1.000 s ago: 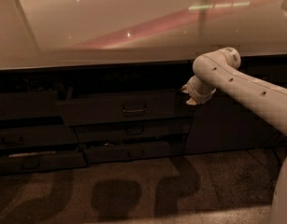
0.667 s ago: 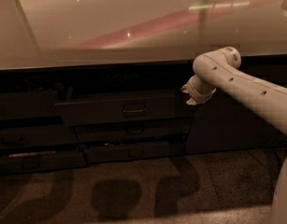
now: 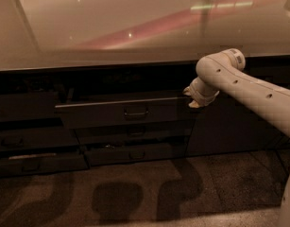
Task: Open top drawer
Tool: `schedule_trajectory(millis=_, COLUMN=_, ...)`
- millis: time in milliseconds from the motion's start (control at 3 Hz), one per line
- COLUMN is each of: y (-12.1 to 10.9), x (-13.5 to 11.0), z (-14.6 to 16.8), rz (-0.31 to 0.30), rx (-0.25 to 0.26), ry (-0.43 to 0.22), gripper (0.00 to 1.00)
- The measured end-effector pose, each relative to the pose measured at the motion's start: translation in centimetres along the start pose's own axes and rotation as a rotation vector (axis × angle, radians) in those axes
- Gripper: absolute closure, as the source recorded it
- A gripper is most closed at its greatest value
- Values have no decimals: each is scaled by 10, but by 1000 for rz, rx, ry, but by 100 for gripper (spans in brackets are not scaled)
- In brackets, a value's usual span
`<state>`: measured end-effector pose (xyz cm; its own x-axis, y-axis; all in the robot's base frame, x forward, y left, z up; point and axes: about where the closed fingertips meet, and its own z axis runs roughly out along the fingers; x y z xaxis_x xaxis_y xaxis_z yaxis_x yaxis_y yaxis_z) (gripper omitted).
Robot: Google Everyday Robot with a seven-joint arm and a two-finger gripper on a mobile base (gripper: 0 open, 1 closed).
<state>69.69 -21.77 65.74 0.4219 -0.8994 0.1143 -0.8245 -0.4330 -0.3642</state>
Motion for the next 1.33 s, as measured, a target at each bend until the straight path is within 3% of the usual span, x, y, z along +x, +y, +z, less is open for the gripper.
schedule_trajectory(millis=1333, y=14, x=-5, z=-6, rz=-17, rx=-2, ry=-6, gripper=100)
